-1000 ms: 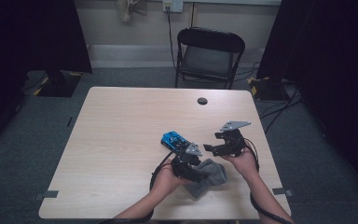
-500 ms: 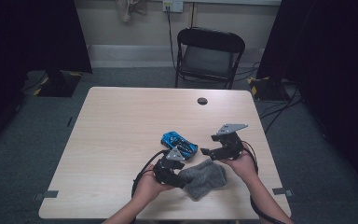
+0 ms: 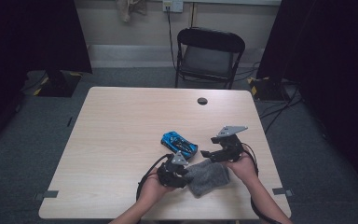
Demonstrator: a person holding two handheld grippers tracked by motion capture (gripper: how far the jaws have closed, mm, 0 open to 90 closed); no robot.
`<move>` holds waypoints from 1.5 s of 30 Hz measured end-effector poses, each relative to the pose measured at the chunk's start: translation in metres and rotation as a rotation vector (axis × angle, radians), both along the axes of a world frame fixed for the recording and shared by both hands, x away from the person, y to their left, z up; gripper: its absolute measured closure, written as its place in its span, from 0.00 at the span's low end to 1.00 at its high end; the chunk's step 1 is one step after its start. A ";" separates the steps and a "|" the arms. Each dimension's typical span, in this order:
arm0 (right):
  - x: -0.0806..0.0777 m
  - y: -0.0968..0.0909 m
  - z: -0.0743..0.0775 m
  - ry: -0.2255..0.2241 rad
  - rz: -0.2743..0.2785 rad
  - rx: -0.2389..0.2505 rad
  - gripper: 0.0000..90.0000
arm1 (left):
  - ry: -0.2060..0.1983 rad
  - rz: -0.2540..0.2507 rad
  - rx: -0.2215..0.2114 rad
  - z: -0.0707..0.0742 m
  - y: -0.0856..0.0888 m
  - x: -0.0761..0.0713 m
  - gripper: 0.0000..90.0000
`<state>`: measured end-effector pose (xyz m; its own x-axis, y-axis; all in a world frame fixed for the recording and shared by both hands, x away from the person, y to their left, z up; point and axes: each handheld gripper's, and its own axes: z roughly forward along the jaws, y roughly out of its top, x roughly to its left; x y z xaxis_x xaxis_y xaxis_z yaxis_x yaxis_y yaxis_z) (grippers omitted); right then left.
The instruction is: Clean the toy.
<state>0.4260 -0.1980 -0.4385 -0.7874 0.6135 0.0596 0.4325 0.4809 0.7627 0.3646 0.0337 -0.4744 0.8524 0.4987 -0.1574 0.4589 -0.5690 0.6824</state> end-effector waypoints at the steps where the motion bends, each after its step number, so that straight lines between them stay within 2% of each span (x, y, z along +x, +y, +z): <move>1: 0.000 0.000 0.000 -0.001 0.000 -0.001 0.28 | -0.005 0.008 0.001 0.000 -0.003 0.004 0.67; 5: -0.002 -0.003 -0.001 0.003 0.007 0.002 0.28 | -0.002 0.018 -0.019 0.001 -0.012 0.017 0.62; 9: -0.006 -0.007 -0.001 0.002 0.026 0.004 0.28 | 0.013 0.021 -0.050 0.003 -0.009 0.018 0.52; 14: -0.011 -0.010 -0.004 0.012 0.049 0.002 0.28 | -0.004 0.047 -0.059 0.006 0.008 0.014 0.46; 19: -0.018 -0.006 -0.006 0.017 0.081 -0.003 0.28 | -0.002 0.081 -0.059 0.008 0.030 0.011 0.44; 27: -0.032 -0.001 -0.020 0.040 0.144 -0.015 0.28 | 0.002 0.125 -0.038 0.007 0.058 0.009 0.44; 30: -0.035 0.000 -0.026 0.048 0.160 -0.034 0.28 | 0.003 0.138 -0.038 0.005 0.062 0.009 0.44; 32: -0.035 0.002 -0.031 0.049 0.162 -0.067 0.28 | 0.000 0.149 -0.040 0.005 0.063 0.011 0.43; 35: -0.035 0.003 -0.041 0.061 0.163 -0.082 0.30 | -0.021 0.172 -0.050 0.007 0.062 0.020 0.38; 37: -0.036 0.003 -0.043 0.052 0.163 -0.088 0.31 | -0.029 0.184 -0.040 0.010 0.060 0.026 0.33; 38: -0.036 0.003 -0.044 0.048 0.164 -0.094 0.32 | -0.049 0.187 -0.034 0.012 0.058 0.031 0.32; 40: -0.037 0.001 -0.047 0.041 0.163 -0.091 0.36 | -0.076 0.190 -0.032 0.015 0.055 0.039 0.30; 42: -0.037 0.000 -0.049 0.035 0.149 -0.080 0.39 | -0.079 0.194 -0.021 0.017 0.050 0.050 0.23; 45: -0.038 -0.001 -0.051 0.017 0.132 -0.077 0.47 | -0.108 0.195 -0.007 0.018 0.043 0.065 0.22</move>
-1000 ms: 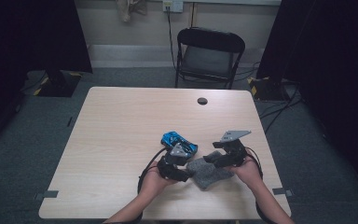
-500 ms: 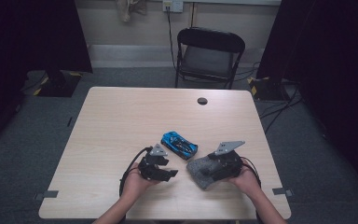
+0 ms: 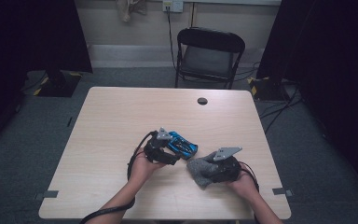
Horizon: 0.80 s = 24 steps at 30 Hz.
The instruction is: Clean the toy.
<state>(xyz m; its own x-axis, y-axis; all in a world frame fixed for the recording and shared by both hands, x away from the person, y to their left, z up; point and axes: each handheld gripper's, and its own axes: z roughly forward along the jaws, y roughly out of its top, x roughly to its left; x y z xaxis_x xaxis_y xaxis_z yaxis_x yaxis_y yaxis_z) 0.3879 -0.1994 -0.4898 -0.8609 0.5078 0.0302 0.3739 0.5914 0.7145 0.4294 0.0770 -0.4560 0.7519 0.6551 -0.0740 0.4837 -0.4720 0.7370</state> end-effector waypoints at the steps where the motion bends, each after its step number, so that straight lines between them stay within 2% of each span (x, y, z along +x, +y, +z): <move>1: 0.000 0.000 0.000 -0.002 -0.009 0.001 0.50 | 0.001 0.006 -0.002 0.000 -0.003 0.004 0.22; 3: 0.000 -0.001 0.000 -0.005 -0.029 0.001 0.56 | 0.002 0.017 -0.002 -0.002 -0.007 0.011 0.21; 6: 0.001 -0.002 0.000 -0.002 -0.048 0.007 0.64 | -0.023 0.034 0.024 -0.006 -0.013 0.020 0.19; 11: 0.002 -0.005 -0.001 0.008 -0.077 0.030 0.72 | -0.023 0.080 0.048 -0.014 -0.019 0.028 0.18; 14: 0.003 -0.004 -0.001 0.009 -0.081 0.028 0.74 | -0.024 0.055 0.049 -0.019 -0.022 0.027 0.17; 17: 0.003 -0.005 -0.001 0.010 -0.085 0.030 0.75 | -0.033 0.047 0.033 -0.020 -0.023 0.026 0.16; 19: 0.004 -0.005 -0.001 0.017 -0.088 0.034 0.75 | -0.048 0.014 0.046 -0.021 -0.023 0.024 0.16; 21: 0.004 -0.005 -0.001 0.019 -0.089 0.034 0.75 | -0.053 0.017 0.049 -0.021 -0.022 0.025 0.17; 24: 0.004 -0.005 -0.001 0.020 -0.090 0.037 0.75 | -0.030 0.036 0.036 -0.024 -0.020 0.027 0.12</move>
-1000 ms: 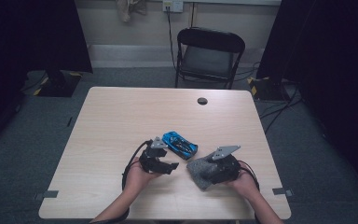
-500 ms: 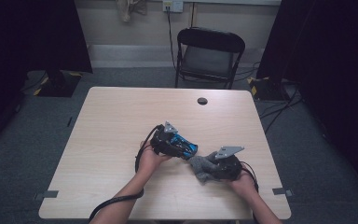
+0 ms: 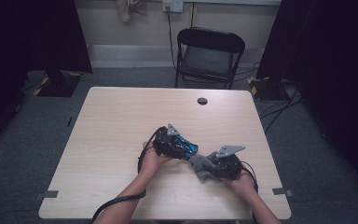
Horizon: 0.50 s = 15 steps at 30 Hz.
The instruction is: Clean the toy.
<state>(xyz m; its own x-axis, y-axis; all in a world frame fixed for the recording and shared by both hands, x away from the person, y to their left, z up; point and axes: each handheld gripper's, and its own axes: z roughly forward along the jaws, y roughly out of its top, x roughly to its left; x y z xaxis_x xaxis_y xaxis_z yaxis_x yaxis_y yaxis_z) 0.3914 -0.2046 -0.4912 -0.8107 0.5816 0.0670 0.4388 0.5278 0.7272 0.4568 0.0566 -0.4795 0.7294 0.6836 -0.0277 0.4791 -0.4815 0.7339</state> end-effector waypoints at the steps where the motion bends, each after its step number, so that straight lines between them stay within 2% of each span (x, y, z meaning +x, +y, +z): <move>1: 0.000 0.000 0.000 0.000 0.000 -0.002 0.75 | 0.010 0.010 -0.008 -0.001 0.001 0.001 0.10; 5: 0.000 0.001 0.001 0.005 -0.002 -0.006 0.75 | -0.001 0.014 -0.025 -0.003 0.004 0.001 0.10; 7: 0.001 0.002 0.002 0.017 -0.007 -0.003 0.76 | 0.008 0.015 -0.021 -0.002 0.003 0.001 0.10; 10: 0.002 0.007 0.006 0.000 0.020 -0.045 0.78 | 0.020 0.011 -0.010 -0.001 0.003 0.003 0.10; 15: 0.007 0.020 0.009 0.009 0.036 -0.071 0.79 | 0.015 0.010 -0.008 -0.001 0.004 0.002 0.11</move>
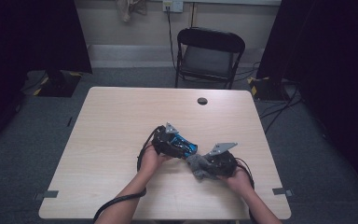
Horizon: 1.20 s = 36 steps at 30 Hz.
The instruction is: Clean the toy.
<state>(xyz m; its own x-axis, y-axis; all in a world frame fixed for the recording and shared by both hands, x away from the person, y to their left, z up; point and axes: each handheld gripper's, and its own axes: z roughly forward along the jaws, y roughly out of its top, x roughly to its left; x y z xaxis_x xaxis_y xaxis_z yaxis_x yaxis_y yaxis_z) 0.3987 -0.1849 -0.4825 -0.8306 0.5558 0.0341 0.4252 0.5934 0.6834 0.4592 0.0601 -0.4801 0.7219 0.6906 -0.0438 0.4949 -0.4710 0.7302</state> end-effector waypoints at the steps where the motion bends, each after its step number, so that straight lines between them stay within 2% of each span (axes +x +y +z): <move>1: 0.002 0.002 0.001 0.006 -0.006 -0.005 0.80 | 0.003 0.003 -0.003 0.000 0.000 0.000 0.11; 2: 0.004 0.004 0.001 0.007 -0.009 -0.009 0.80 | 0.006 0.006 0.012 0.001 0.000 0.000 0.12; 11: 0.020 0.004 0.004 0.039 -0.065 -0.033 0.81 | 0.022 0.011 0.015 0.003 -0.001 0.000 0.14; 14: 0.025 0.003 0.004 0.050 -0.089 -0.030 0.82 | 0.016 0.014 0.017 0.003 -0.001 0.000 0.14; 23: 0.036 -0.001 0.004 0.047 -0.164 -0.031 0.82 | 0.020 0.017 0.019 0.004 -0.001 -0.001 0.15; 36: 0.046 -0.003 0.002 0.019 -0.274 -0.027 0.83 | 0.019 0.026 0.010 0.003 -0.001 -0.003 0.16</move>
